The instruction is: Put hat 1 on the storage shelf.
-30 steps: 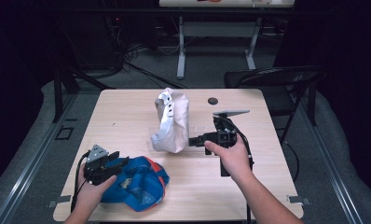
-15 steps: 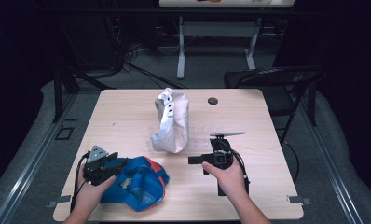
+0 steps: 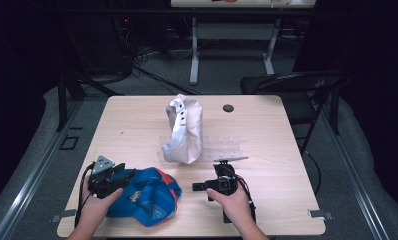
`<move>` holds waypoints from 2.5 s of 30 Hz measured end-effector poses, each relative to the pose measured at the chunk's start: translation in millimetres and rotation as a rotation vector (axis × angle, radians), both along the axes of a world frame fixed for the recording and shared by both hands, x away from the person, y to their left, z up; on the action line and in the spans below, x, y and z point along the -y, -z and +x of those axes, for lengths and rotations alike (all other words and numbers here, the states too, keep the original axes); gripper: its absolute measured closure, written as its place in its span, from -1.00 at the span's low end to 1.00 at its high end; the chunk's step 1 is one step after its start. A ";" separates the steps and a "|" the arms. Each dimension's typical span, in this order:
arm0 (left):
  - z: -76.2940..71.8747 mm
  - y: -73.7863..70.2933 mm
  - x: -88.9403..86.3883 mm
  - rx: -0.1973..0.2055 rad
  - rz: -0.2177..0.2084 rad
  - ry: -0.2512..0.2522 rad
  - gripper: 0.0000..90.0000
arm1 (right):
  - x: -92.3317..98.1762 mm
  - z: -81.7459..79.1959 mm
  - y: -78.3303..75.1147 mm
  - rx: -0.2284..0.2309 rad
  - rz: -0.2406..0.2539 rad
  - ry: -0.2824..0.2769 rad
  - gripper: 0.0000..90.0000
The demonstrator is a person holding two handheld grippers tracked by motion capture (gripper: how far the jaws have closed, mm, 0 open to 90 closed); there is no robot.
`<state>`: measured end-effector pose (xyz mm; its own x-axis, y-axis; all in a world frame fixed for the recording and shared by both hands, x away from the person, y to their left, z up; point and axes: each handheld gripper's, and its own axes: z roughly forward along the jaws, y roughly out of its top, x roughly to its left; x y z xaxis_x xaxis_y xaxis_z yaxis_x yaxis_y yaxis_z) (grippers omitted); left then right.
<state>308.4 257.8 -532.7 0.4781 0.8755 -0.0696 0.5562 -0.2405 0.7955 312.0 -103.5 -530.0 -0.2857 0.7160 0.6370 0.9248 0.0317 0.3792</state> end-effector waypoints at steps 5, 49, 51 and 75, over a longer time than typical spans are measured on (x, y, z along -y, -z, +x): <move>-0.2 0.3 0.7 0.001 0.007 0.003 0.12 | -16.6 -1.0 10.7 -0.018 0.000 -0.053 0.32; 0.0 0.8 -0.1 0.007 0.016 -0.003 0.12 | -62.4 -2.8 39.5 -0.135 0.073 -0.181 0.46; -0.1 0.7 -0.1 0.007 0.016 -0.003 0.12 | -63.3 -3.1 42.0 -0.133 0.078 -0.173 0.46; 0.0 0.6 -0.7 0.010 0.014 -0.005 0.12 | -57.4 -4.6 30.2 -0.142 0.125 -0.155 0.72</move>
<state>308.4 258.6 -533.3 0.4746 0.8787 -0.0520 0.5491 -0.2494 0.7977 307.4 -46.1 -560.2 -0.2869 0.5839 0.7594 0.9570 0.1384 0.2551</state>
